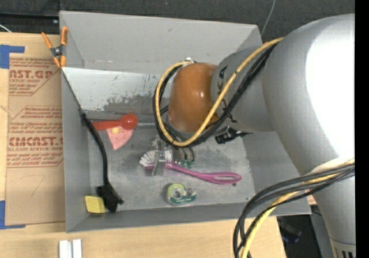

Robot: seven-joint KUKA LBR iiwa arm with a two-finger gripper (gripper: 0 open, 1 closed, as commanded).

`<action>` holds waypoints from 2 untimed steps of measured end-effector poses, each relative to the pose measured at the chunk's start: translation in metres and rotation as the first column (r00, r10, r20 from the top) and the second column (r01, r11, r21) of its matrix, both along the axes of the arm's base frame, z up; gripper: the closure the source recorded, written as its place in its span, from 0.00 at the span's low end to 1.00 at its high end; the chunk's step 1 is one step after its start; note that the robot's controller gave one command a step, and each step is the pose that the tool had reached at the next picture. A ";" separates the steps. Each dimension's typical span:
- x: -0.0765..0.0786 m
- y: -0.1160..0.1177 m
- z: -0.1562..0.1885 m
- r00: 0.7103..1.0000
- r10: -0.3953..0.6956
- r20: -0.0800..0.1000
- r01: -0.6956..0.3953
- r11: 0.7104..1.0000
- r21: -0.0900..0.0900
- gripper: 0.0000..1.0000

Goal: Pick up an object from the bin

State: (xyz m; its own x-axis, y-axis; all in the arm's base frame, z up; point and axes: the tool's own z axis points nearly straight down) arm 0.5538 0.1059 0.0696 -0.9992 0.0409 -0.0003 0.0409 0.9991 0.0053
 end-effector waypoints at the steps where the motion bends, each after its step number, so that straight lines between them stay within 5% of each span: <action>1: 0.000 0.000 0.000 1.000 -0.001 0.000 0.001 1.000 0.000 1.00; 2: -0.003 0.000 0.032 1.000 0.000 -0.010 0.000 1.000 -0.001 1.00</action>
Offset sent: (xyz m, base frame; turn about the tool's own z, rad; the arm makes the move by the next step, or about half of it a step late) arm 0.0000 -0.0001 0.0982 0.0005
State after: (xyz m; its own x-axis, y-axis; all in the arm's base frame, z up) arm 0.5507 0.1055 0.1019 -0.9991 0.0413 0.0099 0.0413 0.9991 0.0037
